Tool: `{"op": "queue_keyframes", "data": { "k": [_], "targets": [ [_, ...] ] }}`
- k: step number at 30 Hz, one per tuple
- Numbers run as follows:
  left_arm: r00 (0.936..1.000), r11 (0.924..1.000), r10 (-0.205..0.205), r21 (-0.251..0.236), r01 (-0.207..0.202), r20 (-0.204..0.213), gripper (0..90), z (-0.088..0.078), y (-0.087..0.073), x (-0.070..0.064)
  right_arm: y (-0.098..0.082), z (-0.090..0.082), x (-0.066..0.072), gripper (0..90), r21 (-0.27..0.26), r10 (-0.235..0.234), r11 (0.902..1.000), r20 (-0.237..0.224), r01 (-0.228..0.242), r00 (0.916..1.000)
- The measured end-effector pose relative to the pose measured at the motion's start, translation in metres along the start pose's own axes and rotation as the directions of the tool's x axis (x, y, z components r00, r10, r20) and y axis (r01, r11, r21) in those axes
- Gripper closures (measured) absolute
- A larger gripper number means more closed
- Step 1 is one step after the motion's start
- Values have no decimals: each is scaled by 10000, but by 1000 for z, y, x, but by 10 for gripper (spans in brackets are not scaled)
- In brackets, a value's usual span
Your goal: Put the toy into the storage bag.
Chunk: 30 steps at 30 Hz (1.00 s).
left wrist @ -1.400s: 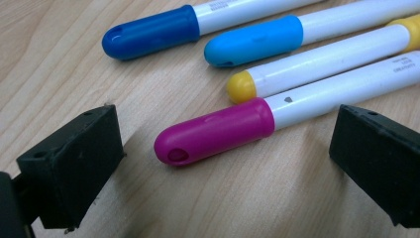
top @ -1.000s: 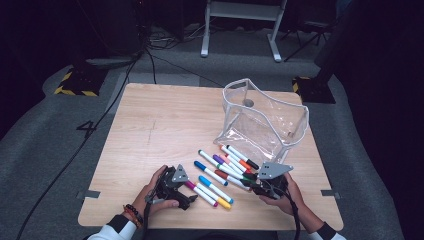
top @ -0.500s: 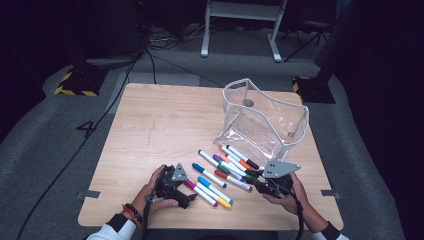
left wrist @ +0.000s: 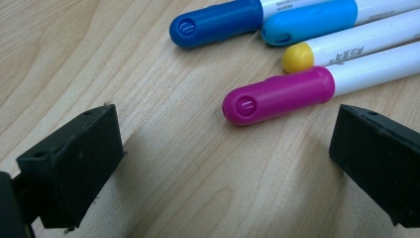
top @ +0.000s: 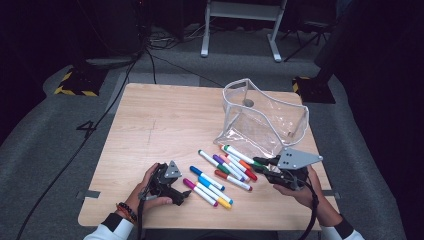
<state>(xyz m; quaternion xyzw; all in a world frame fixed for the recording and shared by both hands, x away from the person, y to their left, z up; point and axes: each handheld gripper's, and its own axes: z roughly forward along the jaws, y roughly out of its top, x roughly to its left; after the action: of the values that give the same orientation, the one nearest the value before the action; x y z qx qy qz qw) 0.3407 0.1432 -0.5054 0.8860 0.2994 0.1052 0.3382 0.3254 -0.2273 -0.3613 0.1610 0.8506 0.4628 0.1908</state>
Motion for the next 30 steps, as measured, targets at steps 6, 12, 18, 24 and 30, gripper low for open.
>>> {"op": "queue_keyframes", "data": {
  "k": [6, 12, 18, 24, 30],
  "targets": [
    [10000, 10000, -20, -2, 20, -6, 4, 0, 0, 0, 25, -17, -11, 746, -249, -278, 9993, 257, 285, 9993],
    [10000, 10000, -8, 1, 8, -1, 4, 0, 0, 0, 48, -31, -28, 747, -437, -378, 9982, 786, 413, 9962],
    [10000, 10000, -13, -1, 13, -5, 3, 0, 0, 0, 60, -36, -55, 747, -266, -269, 9991, 1583, 315, 9870],
    [10000, 10000, -24, -4, 24, -10, 4, 0, 0, 0, 59, -25, -90, 747, 229, 436, 9985, 1900, -488, 9808],
    [10000, 10000, -26, -5, 26, 0, 3, 0, 0, 0, 52, -2, -118, 746, 1044, 899, 9880, 2097, -1137, 9736]
  ]
}}
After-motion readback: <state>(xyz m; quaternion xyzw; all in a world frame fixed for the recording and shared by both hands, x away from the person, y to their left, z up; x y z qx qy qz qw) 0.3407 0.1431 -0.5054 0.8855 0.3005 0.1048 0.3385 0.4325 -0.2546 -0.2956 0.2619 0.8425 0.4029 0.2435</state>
